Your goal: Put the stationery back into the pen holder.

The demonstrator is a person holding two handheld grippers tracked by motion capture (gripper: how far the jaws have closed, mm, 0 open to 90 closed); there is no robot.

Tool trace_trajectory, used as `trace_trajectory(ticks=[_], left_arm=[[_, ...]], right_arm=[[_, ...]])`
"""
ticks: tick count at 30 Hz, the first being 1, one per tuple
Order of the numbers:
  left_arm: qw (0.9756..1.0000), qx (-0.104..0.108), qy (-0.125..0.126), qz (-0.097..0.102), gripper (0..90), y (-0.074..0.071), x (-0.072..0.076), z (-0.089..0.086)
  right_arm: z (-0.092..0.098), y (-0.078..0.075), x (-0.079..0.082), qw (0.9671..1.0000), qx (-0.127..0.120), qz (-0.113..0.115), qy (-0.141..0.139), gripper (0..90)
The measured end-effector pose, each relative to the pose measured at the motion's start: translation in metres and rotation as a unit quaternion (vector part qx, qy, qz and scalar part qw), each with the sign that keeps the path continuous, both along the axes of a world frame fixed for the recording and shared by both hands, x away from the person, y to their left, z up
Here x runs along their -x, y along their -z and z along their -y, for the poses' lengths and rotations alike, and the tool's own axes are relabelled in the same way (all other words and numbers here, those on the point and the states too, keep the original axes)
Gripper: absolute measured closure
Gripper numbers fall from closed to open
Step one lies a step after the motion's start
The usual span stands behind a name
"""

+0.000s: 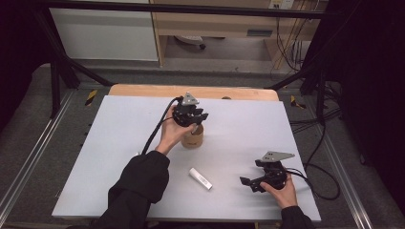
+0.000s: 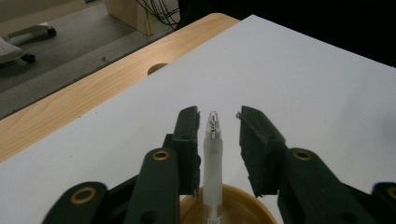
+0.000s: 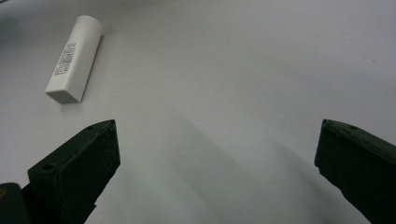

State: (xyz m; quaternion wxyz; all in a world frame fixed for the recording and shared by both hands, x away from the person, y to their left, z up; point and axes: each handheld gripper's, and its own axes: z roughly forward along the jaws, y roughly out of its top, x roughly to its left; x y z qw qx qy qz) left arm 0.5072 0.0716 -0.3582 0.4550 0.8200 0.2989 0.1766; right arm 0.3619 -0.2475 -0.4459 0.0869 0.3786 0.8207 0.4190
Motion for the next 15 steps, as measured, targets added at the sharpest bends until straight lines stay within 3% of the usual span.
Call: trace_trajectory(ticks=[7,13,15], left_arm=[[0.9999,-0.015,-0.002,-0.006,47.2,-0.017,0.016,-0.017],[1.0,-0.002,-0.002,-0.007,35.8,-0.026,0.03,-0.035],[0.9999,-0.008,-0.002,-0.009,33.7,-0.027,0.035,-0.041]], right_arm=[[0.0,0.0,0.0,1.0,0.001,0.0,0.0,0.7],[0.0,0.0,0.0,1.0,0.003,-0.002,0.001,0.7],[0.0,0.0,0.0,1.0,0.002,-0.002,0.002,0.7]])
